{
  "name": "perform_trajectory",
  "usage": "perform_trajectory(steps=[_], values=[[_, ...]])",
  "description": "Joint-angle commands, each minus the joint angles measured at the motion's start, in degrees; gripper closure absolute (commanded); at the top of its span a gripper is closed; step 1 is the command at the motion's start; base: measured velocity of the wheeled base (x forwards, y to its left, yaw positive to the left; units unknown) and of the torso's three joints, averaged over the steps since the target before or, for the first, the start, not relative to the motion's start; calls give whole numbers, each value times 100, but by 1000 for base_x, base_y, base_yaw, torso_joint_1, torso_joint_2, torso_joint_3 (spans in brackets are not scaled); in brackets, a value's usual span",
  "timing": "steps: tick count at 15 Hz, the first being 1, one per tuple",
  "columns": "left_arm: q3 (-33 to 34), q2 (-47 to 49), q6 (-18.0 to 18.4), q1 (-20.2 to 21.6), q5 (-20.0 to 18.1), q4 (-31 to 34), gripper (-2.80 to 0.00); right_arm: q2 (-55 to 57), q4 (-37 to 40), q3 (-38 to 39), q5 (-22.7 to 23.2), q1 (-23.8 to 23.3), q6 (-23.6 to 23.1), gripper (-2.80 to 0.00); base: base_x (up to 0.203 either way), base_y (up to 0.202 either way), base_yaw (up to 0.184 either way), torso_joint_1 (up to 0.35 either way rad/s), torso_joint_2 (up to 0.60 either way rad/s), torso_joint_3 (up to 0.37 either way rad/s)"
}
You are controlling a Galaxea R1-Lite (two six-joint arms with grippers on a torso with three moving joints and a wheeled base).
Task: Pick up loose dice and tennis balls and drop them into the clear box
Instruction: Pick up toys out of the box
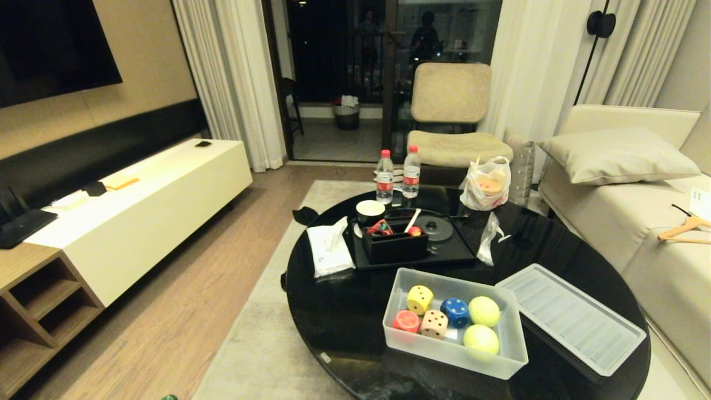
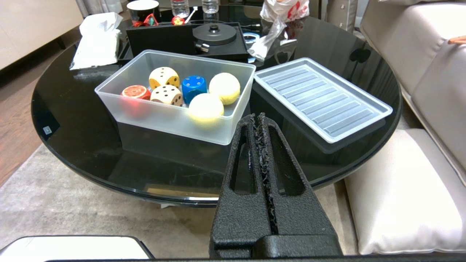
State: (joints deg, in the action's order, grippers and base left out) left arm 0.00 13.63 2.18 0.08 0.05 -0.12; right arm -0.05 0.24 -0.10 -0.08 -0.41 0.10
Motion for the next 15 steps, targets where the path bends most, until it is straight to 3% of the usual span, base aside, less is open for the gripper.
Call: perform_trajectory(steps=[1,5,9,15], values=[[0,-561,59,40,-26,22,0,5,2,1,-1,-1,-1,0,0,0,0,0,0,0],[0,-1370,260,-43,-153,56,0,5,2,1,-2,-1,8,0,0,0,0,0,0,0],[0,-1364,625,-52,-275,73,0,5,-33,10,-9,-2,8,0,0,0,0,0,0,0],[0,-1364,144,-45,-152,58,0,5,-33,10,-2,-1,8,0,0,0,0,0,0,0]])
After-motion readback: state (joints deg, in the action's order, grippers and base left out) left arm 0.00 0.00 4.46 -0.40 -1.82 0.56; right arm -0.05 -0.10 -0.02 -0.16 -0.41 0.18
